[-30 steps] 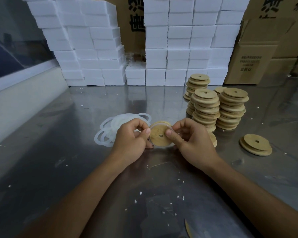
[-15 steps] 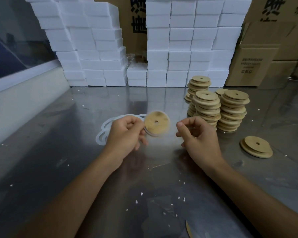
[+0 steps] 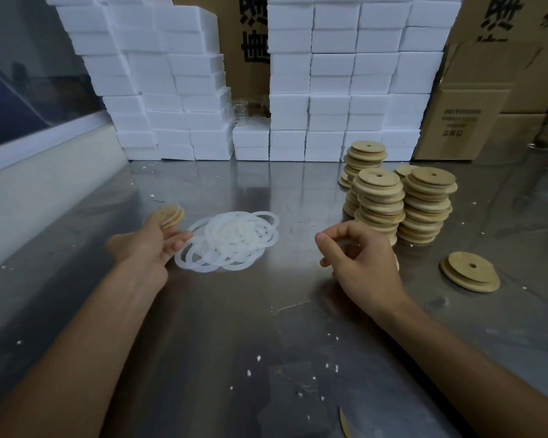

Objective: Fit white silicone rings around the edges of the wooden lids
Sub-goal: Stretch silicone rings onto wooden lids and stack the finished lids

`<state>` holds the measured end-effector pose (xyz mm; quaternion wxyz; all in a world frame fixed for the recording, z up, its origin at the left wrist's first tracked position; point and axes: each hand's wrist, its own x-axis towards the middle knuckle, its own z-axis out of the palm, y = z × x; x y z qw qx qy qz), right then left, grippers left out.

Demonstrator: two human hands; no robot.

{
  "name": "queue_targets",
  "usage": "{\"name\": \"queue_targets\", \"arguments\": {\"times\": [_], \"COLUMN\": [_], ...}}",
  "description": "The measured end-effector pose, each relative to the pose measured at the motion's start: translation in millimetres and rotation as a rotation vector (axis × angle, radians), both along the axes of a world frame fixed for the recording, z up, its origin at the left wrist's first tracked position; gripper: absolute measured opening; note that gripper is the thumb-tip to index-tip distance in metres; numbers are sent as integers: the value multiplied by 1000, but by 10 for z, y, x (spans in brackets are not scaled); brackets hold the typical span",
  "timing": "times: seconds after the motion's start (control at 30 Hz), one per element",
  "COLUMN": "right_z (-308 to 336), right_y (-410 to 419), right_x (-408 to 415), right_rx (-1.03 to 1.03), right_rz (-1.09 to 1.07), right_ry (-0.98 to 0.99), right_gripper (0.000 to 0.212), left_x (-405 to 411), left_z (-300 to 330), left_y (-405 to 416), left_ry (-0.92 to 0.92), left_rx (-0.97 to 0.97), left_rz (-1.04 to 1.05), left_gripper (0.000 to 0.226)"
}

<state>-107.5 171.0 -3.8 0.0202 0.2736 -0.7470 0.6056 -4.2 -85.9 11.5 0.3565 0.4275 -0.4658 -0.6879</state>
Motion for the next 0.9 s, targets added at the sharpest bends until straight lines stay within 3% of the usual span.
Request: {"name": "queue_targets", "arguments": {"times": [0.2,0.43,0.6,0.77,0.9], "right_z": [-11,4,-6,11,90], "right_y": [-1,-1,-9,56,174], "right_x": [-9,18,27,-12,-95], "right_rx": [17,21,56,184,385], "right_rz": [7,19,12,-132,-284], "right_ry": [-4,-2,50,281,380], "right_gripper": [8,9,10,9,8], "left_x": [26,-15,-10,-44,-57], "left_z": [-20,-79,-93,-139,-146], "left_y": [-72,173,386,504,536], "left_ry": [-96,-406,-436,-442,-491], "left_rx": [-42,-581,-1123,-1388,-1378], "left_rz": [-49,-106,-178,-464,-598], "left_gripper": [27,26,8,17,14]}}
